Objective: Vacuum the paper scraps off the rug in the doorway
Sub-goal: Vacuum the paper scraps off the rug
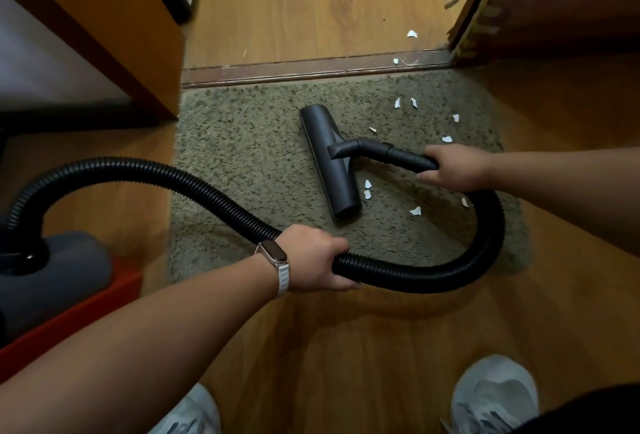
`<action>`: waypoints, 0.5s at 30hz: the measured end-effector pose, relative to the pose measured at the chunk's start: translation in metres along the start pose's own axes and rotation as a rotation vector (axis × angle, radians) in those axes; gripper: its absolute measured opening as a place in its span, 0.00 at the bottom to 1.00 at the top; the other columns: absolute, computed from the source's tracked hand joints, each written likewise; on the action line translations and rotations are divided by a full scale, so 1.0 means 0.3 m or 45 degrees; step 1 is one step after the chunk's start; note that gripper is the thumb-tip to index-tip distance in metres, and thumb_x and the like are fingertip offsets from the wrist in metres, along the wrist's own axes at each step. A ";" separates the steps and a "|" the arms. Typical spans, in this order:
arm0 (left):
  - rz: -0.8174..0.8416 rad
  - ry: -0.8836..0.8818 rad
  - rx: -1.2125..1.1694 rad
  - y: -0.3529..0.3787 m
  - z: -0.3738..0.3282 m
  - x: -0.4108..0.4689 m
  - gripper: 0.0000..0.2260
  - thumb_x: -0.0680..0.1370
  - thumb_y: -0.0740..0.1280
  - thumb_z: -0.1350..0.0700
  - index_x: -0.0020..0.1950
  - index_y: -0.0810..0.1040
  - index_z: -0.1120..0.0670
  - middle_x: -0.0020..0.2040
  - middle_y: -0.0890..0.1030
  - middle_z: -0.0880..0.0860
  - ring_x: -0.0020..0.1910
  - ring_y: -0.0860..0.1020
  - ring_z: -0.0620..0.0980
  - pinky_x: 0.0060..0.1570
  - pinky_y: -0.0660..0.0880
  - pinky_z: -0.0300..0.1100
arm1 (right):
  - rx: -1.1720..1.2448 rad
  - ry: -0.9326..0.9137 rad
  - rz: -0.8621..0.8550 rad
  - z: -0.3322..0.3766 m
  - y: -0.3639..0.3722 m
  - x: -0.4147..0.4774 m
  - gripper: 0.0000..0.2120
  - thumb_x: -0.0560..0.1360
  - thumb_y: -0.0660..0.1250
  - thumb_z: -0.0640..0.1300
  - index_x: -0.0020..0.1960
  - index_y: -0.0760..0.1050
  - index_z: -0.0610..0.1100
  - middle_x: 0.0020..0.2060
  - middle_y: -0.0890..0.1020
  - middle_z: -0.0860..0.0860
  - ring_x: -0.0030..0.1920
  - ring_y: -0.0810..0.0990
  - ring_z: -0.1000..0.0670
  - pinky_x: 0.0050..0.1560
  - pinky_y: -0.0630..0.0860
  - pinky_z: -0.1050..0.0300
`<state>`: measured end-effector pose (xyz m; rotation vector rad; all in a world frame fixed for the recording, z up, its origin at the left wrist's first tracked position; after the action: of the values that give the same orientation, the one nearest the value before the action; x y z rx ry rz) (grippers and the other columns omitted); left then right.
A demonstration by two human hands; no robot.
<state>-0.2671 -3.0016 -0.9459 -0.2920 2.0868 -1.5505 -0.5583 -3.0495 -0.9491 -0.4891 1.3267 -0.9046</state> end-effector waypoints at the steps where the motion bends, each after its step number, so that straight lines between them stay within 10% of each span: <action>1: -0.002 -0.002 -0.001 0.001 0.002 -0.004 0.25 0.71 0.59 0.27 0.47 0.73 0.48 0.43 0.81 0.48 0.43 0.80 0.52 0.37 0.71 0.43 | -0.026 -0.016 -0.014 0.014 0.000 0.009 0.10 0.78 0.66 0.56 0.50 0.70 0.51 0.41 0.77 0.51 0.41 0.77 0.49 0.39 0.68 0.55; 15: -0.017 -0.015 0.008 -0.035 -0.004 0.059 0.23 0.72 0.60 0.28 0.46 0.72 0.47 0.43 0.81 0.49 0.44 0.80 0.53 0.38 0.73 0.44 | -0.226 0.000 -0.064 -0.020 -0.074 -0.087 0.07 0.77 0.66 0.54 0.48 0.72 0.51 0.36 0.77 0.52 0.35 0.75 0.52 0.32 0.67 0.56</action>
<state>-0.2841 -3.0122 -0.9406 -0.3126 2.0744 -1.5588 -0.5698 -3.0406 -0.9174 -0.6622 1.4071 -0.8313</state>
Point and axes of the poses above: each hand's wrist, its own x-axis towards the middle knuckle, its own y-axis out of the palm, z = x × y, the point moved 3 cm from there along x, towards the middle knuckle
